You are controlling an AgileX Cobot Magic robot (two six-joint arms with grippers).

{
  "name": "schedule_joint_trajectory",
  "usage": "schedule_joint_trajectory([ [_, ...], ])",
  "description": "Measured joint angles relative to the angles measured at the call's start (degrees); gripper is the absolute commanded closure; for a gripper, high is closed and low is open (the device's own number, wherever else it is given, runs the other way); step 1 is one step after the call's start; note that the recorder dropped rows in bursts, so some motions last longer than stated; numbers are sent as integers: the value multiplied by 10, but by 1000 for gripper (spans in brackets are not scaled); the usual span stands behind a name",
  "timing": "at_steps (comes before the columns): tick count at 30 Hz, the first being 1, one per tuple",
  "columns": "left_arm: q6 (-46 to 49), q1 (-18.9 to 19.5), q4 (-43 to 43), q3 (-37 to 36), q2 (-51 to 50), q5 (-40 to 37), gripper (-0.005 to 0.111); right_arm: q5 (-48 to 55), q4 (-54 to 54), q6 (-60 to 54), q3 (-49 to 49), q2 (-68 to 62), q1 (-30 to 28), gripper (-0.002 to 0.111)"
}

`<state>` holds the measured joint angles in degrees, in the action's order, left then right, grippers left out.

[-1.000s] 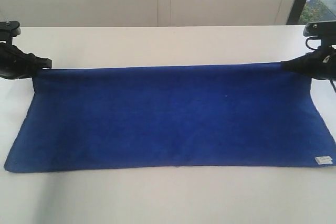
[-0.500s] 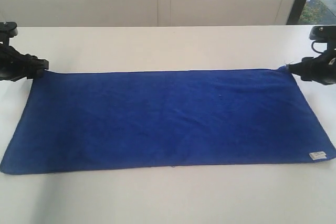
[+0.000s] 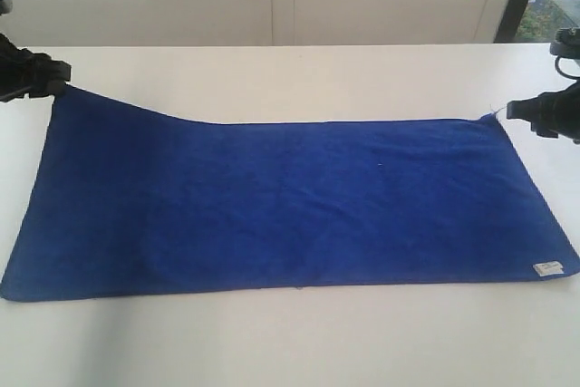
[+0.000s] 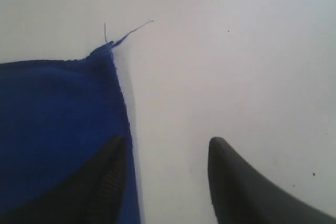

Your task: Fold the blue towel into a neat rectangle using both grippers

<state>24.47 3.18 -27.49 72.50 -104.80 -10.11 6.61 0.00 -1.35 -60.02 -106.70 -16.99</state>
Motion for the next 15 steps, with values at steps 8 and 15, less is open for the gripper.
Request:
schedule_joint_trajectory([
  [8,0,0,30,0,17,-56,40,35,11,18,11,31,0,62],
  [15,-2,0,30,1,-37,-59,39,34,14,18,12,31,0,62],
])
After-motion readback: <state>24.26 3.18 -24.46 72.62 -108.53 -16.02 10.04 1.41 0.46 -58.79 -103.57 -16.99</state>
